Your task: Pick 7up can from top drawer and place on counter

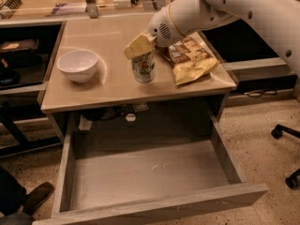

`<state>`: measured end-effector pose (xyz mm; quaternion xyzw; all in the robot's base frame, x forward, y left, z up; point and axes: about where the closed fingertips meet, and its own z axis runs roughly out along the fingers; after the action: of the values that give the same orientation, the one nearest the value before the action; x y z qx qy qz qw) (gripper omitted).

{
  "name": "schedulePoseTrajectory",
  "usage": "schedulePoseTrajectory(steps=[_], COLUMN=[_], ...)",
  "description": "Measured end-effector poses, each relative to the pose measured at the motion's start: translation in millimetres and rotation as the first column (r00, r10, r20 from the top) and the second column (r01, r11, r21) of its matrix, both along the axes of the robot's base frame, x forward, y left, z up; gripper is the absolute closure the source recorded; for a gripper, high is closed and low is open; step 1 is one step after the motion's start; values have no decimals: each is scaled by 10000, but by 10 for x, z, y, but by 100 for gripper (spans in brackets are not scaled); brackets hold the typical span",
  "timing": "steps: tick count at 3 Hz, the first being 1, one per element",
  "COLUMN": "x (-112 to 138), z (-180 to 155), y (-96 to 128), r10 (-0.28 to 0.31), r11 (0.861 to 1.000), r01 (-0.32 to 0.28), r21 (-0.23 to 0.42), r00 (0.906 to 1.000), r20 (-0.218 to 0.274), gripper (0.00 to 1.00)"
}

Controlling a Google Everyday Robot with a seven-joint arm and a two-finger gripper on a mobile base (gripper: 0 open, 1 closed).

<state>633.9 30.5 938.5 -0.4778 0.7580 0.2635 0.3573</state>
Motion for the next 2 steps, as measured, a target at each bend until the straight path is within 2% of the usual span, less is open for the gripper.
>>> schedulePoseTrajectory(steps=[2], x=[567], z=[-261], y=[172], r10=[396], r11=[9971], r01=[-360], r21=[665], r00=[9978], r20=[-539], gripper=[100])
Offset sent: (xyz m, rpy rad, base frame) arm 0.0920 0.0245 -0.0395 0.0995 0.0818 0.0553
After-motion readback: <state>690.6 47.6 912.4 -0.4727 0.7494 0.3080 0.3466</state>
